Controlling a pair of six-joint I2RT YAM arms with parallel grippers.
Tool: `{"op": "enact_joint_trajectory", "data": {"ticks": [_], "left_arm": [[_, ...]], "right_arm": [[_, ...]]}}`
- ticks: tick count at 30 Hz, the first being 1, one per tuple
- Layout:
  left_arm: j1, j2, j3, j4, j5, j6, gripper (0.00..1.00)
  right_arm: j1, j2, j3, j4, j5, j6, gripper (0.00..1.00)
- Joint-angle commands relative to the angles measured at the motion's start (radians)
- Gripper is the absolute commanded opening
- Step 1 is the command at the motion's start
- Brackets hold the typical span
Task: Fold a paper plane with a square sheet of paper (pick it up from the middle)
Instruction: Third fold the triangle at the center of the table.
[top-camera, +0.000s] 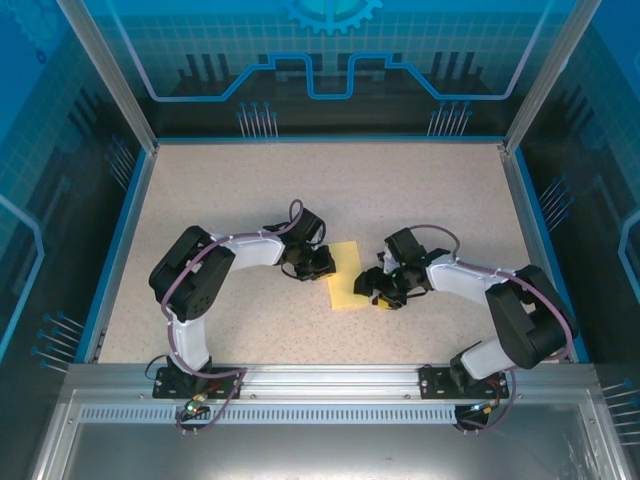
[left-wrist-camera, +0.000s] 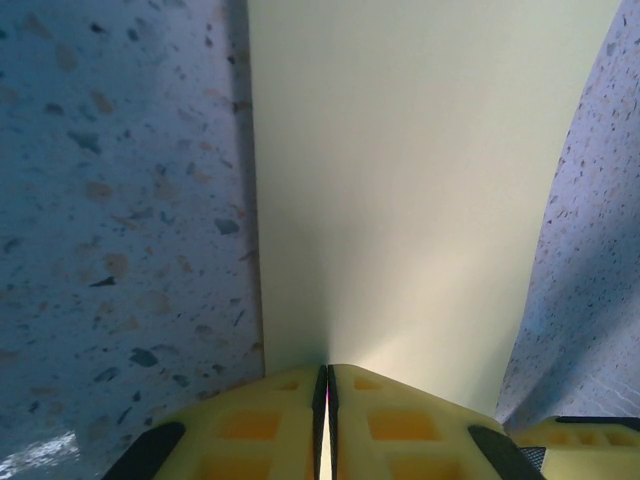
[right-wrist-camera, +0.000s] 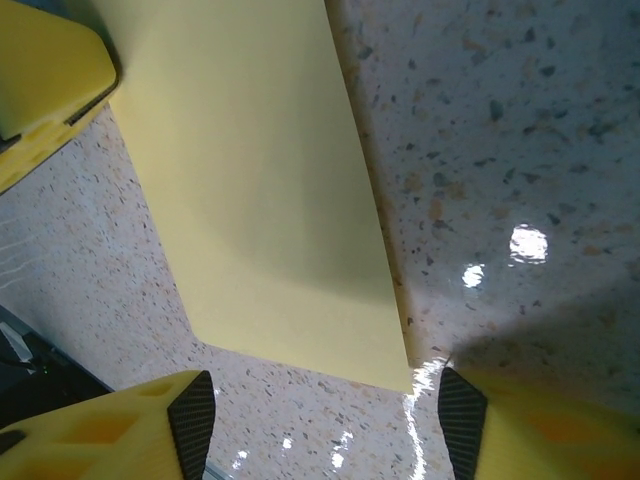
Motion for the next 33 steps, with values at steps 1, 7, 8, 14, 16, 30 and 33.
{"op": "enact_joint_trajectory", "data": {"ticks": [1, 7, 8, 14, 16, 30, 33], "left_arm": [[-0.003, 0.021, 0.011, -0.049, -0.030, -0.013, 0.13], [-0.003, 0.023, 0.011, -0.051, -0.030, -0.014, 0.13], [-0.004, 0.023, 0.012, -0.050, -0.030, -0.015, 0.13], [-0.003, 0.023, 0.010, -0.051, -0.030, -0.015, 0.13], [-0.003, 0.023, 0.010, -0.051, -0.029, -0.016, 0.13], [-0.004, 0.023, 0.008, -0.052, -0.032, -0.014, 0.13], [-0.003, 0.024, 0.008, -0.053, -0.032, -0.013, 0.13]], "right_arm": [[0.020, 0.021, 0.011, 0.015, -0.020, 0.003, 0.60], [0.030, 0.034, 0.018, 0.023, -0.028, 0.002, 0.54], [0.031, 0.034, 0.018, 0.027, -0.030, 0.002, 0.53], [0.030, 0.019, -0.003, 0.083, -0.051, 0.023, 0.49], [0.030, 0.012, -0.010, 0.102, -0.054, 0.034, 0.48], [0.019, -0.019, -0.075, 0.344, -0.072, 0.031, 0.50], [0.004, 0.002, -0.068, 0.356, -0.070, -0.001, 0.50]]}}
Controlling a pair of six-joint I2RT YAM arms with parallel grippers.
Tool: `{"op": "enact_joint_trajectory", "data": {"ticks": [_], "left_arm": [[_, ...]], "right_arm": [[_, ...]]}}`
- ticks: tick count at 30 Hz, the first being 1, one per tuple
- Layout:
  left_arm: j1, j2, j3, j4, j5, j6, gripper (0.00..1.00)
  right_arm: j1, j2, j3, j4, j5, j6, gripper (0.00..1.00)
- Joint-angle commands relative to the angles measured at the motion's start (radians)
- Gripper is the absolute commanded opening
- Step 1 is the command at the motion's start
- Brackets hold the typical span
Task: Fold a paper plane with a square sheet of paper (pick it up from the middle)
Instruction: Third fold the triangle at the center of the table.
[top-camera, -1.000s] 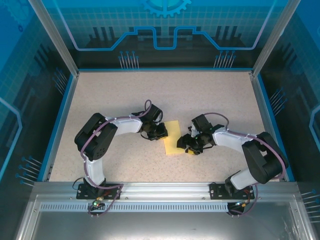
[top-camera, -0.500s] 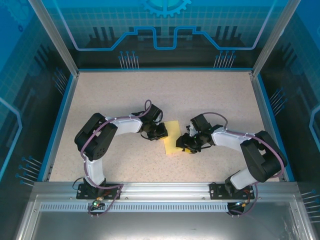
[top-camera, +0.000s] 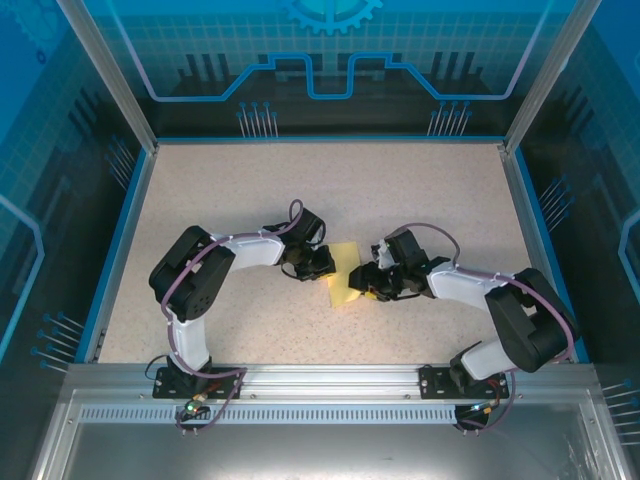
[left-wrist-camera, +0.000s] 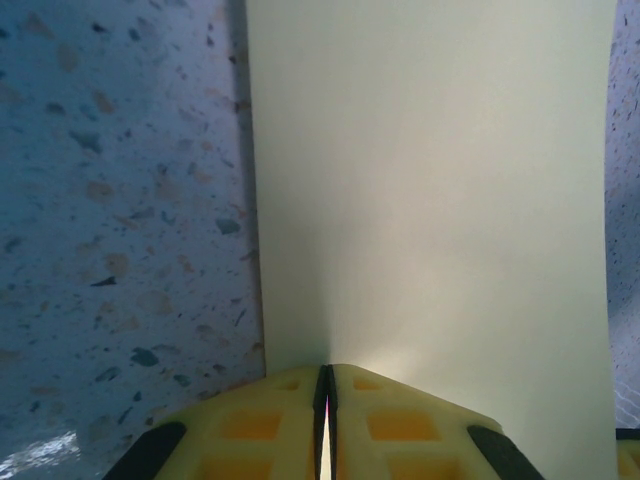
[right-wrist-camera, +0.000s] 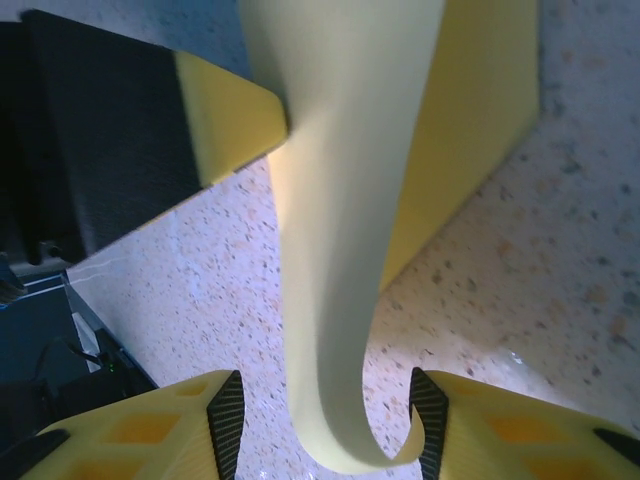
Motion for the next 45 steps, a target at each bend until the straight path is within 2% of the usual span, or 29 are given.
{"op": "enact_joint_trajectory", "data": {"ticks": [1, 14, 17, 24, 30, 39, 41, 45], "left_arm": [[-0.004, 0.024, 0.008, -0.052, -0.033, -0.013, 0.13], [-0.003, 0.029, 0.014, -0.054, -0.034, -0.016, 0.12], [-0.004, 0.029, 0.015, -0.055, -0.035, -0.016, 0.12], [-0.003, 0.028, 0.014, -0.055, -0.034, -0.015, 0.12], [-0.003, 0.025, 0.016, -0.055, -0.032, -0.011, 0.12], [-0.003, 0.021, 0.013, -0.054, -0.027, -0.009, 0.10], [-0.003, 0.023, 0.011, -0.052, -0.027, -0.008, 0.10], [-0.003, 0.025, 0.010, -0.050, -0.024, -0.008, 0.10]], "right_arm": [[-0.013, 0.028, 0.004, 0.058, -0.018, -0.046, 0.50], [-0.034, 0.050, 0.006, 0.028, -0.055, -0.058, 0.49], [-0.034, 0.043, -0.001, -0.026, -0.054, -0.023, 0.46], [-0.033, -0.019, -0.056, -0.050, -0.008, 0.099, 0.32], [-0.035, -0.051, -0.051, -0.066, 0.035, 0.136, 0.26], [-0.036, -0.102, -0.041, -0.129, 0.074, 0.184, 0.11], [-0.035, -0.092, -0.028, -0.106, 0.055, 0.185, 0.06], [-0.019, -0.025, 0.014, -0.069, 0.023, 0.202, 0.05]]}}
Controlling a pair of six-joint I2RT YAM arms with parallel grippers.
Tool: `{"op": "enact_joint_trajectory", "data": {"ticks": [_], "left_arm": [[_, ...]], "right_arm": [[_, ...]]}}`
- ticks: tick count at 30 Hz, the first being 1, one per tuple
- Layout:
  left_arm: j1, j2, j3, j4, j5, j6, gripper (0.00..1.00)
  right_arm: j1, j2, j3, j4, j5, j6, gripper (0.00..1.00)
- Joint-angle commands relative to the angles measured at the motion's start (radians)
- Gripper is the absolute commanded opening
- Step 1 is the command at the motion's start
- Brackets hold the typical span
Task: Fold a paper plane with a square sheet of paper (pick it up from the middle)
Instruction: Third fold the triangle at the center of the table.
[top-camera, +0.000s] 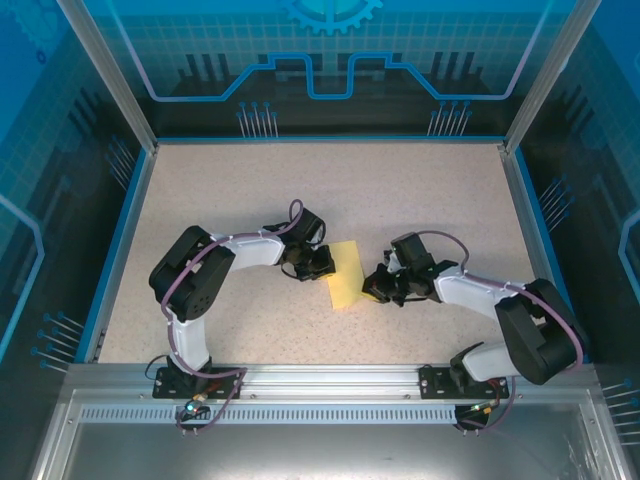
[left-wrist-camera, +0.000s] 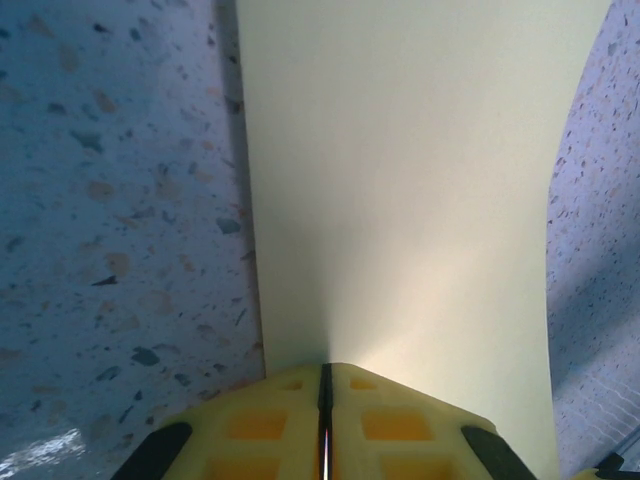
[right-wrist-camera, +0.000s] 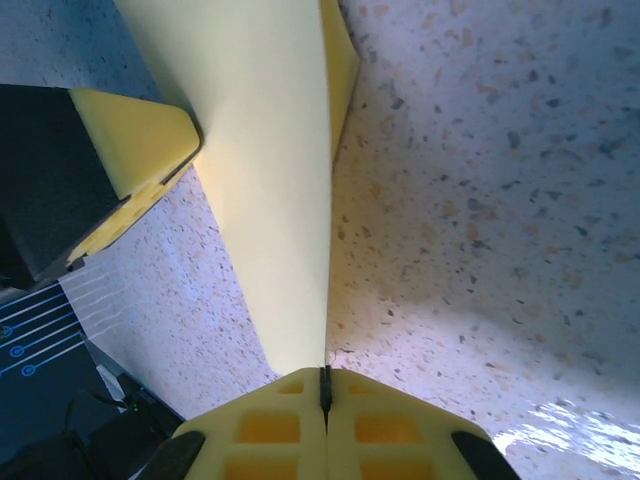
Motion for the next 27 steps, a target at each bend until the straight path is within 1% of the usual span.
{"op": "enact_joint_trajectory", "data": {"ticks": [1, 11, 16, 21, 27], "left_arm": [[-0.003, 0.024, 0.009, -0.049, -0.022, -0.009, 0.09], [-0.003, 0.005, 0.024, -0.059, -0.009, 0.008, 0.09], [-0.003, -0.046, 0.032, -0.040, 0.005, 0.027, 0.10], [-0.002, -0.081, 0.038, -0.028, -0.019, 0.063, 0.10], [0.001, -0.055, 0.045, -0.038, -0.048, 0.066, 0.10]], "right_arm": [[0.009, 0.056, 0.053, 0.025, -0.025, 0.025, 0.05], [0.053, 0.192, 0.154, 0.069, -0.014, 0.023, 0.06], [0.069, 0.241, 0.184, 0.075, -0.002, 0.014, 0.07], [0.078, 0.276, 0.207, 0.070, 0.008, 0.000, 0.07], [0.083, 0.291, 0.209, 0.090, 0.017, -0.002, 0.07]]}}
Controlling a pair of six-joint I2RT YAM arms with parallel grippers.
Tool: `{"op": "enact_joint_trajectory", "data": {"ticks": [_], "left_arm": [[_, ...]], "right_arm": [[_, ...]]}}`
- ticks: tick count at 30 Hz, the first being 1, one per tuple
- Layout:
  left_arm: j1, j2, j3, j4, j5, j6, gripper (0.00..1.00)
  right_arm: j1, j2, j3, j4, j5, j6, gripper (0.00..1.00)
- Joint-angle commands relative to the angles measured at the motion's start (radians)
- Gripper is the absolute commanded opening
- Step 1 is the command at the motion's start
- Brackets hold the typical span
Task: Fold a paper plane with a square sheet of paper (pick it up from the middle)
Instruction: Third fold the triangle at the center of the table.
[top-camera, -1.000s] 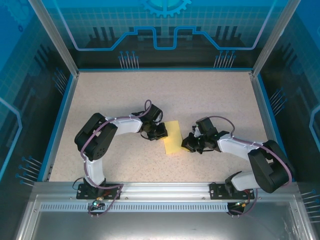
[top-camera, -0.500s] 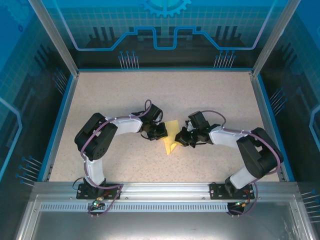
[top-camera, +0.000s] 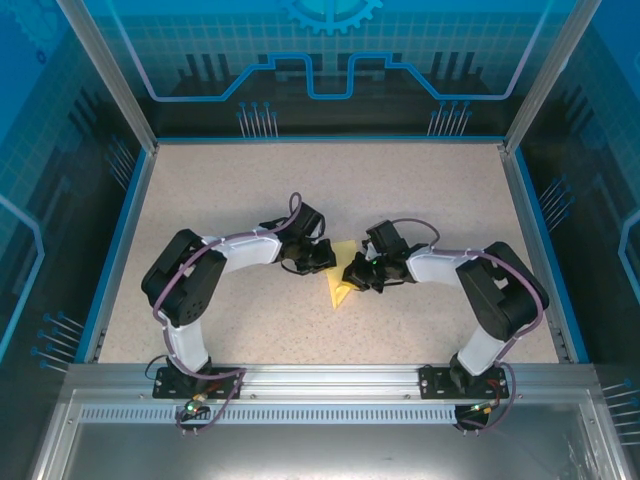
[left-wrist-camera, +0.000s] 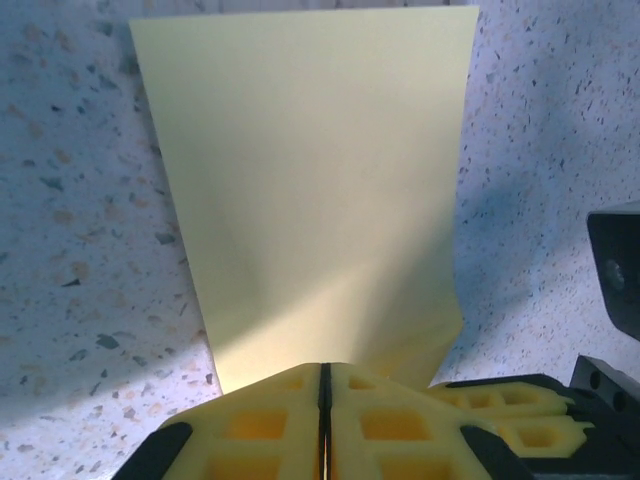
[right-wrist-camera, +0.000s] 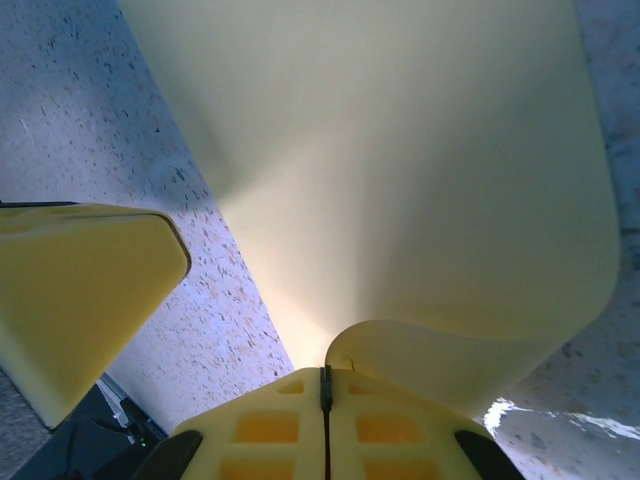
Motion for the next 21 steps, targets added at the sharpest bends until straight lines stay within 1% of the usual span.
{"op": "enact_joint_trajectory", "data": {"ticks": [1, 5, 21], "left_arm": [[0.001, 0.007, 0.029, -0.032, -0.033, 0.026, 0.10], [0.000, 0.039, 0.044, -0.066, -0.063, 0.023, 0.09], [0.000, 0.092, 0.056, -0.107, -0.069, 0.024, 0.08]], "right_arm": [[0.015, 0.016, 0.018, 0.017, 0.012, -0.019, 0.07], [0.014, 0.029, 0.019, 0.033, 0.006, -0.026, 0.07], [0.015, 0.068, 0.031, 0.057, 0.003, -0.040, 0.07]]}}
